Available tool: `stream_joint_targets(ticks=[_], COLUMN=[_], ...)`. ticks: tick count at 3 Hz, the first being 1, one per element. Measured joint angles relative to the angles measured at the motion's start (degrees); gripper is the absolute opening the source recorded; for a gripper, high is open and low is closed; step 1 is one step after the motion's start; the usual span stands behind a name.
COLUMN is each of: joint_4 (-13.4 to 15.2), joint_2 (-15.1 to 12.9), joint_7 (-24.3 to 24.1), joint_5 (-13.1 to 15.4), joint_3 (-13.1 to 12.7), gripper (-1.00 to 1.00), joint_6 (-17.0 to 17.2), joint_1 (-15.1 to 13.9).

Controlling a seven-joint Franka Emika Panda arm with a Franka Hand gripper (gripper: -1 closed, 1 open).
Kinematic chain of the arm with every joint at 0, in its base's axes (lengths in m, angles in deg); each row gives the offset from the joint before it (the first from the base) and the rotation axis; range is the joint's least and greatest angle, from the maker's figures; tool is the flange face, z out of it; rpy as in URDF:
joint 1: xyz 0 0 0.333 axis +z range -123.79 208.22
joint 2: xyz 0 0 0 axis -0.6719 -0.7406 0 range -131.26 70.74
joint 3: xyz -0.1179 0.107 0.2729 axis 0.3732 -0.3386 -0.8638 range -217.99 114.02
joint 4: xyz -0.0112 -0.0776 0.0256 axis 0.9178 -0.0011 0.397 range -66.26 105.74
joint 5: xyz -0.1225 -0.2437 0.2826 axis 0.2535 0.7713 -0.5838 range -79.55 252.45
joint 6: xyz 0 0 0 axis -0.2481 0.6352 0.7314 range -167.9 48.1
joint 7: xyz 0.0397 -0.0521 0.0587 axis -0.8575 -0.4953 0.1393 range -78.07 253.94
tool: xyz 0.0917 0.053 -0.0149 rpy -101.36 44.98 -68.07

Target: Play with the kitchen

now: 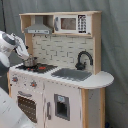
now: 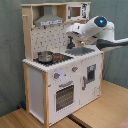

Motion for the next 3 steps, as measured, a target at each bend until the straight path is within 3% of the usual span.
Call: stream_joint_targets(ticks=[3], joint_4=[-8.54], joint_2=[-14.02], joint_7=[11.38], joint_5=[0.12], joint_3=[-6.91], gripper=[1.0], joint_6=[2.96], joint_1=[-5.48])
